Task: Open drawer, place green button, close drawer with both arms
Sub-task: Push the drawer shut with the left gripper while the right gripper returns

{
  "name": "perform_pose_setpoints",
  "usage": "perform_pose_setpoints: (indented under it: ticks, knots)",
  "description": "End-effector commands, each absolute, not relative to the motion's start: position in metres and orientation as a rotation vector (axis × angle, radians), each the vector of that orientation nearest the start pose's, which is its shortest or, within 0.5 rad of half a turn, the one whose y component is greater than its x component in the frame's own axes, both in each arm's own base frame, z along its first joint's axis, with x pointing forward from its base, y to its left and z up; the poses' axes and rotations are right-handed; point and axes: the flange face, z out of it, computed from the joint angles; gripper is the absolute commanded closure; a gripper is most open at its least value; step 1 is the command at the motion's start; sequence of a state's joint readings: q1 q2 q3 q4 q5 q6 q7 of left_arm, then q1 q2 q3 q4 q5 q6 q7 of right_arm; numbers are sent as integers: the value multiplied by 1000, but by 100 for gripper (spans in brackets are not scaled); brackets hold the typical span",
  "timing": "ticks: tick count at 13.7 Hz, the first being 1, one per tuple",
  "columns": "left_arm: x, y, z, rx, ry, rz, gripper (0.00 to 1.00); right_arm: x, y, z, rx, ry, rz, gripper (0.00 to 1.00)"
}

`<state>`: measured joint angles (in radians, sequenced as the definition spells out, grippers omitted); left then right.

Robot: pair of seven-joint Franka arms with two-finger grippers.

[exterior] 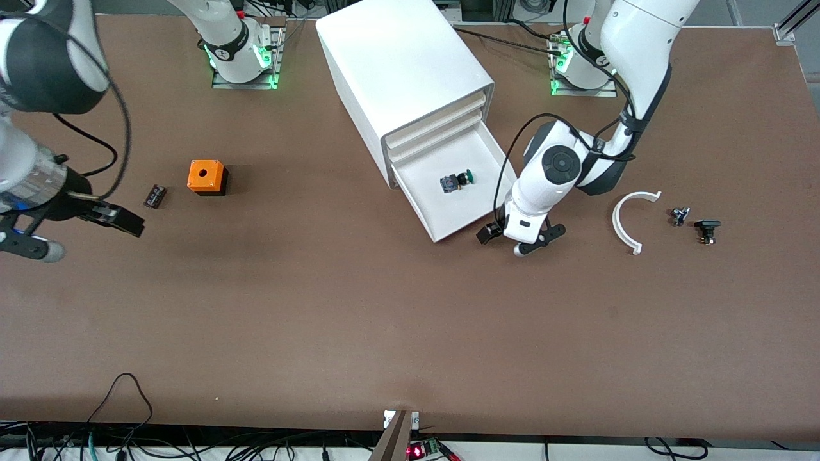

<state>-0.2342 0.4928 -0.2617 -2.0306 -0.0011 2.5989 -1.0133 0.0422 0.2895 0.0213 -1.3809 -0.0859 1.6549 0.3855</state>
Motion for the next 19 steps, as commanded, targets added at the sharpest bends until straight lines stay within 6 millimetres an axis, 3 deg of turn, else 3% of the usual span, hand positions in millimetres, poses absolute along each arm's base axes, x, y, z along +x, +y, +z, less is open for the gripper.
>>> perform_pose_setpoints:
  ticks: [1, 3, 6, 12, 14, 16, 19]
  knots:
    - [513, -319, 213, -3154, -969, 89, 0, 634, 24, 545, -3178, 437, 37, 0]
    - [495, -338, 212, -3174, -907, 124, 0, 634, 5, 539, -3195, 355, 56, 0]
    - [460, -358, 202, -3180, -816, 197, 0, 617, 4, 537, -3198, 340, 136, 0]
    - [399, -397, 222, -3211, -580, 263, 0, 599, -41, 526, -3200, 114, 179, 0]
    - [388, -407, 225, -3219, -541, 276, 0, 592, -43, 528, -3184, 120, 143, 0]
    - [377, -413, 227, -3221, -502, 290, 0, 572, -44, 529, -3181, 114, 71, 0]
    - [378, -413, 233, -3224, -505, 275, 0, 559, -36, 533, -3177, 93, 94, 0]
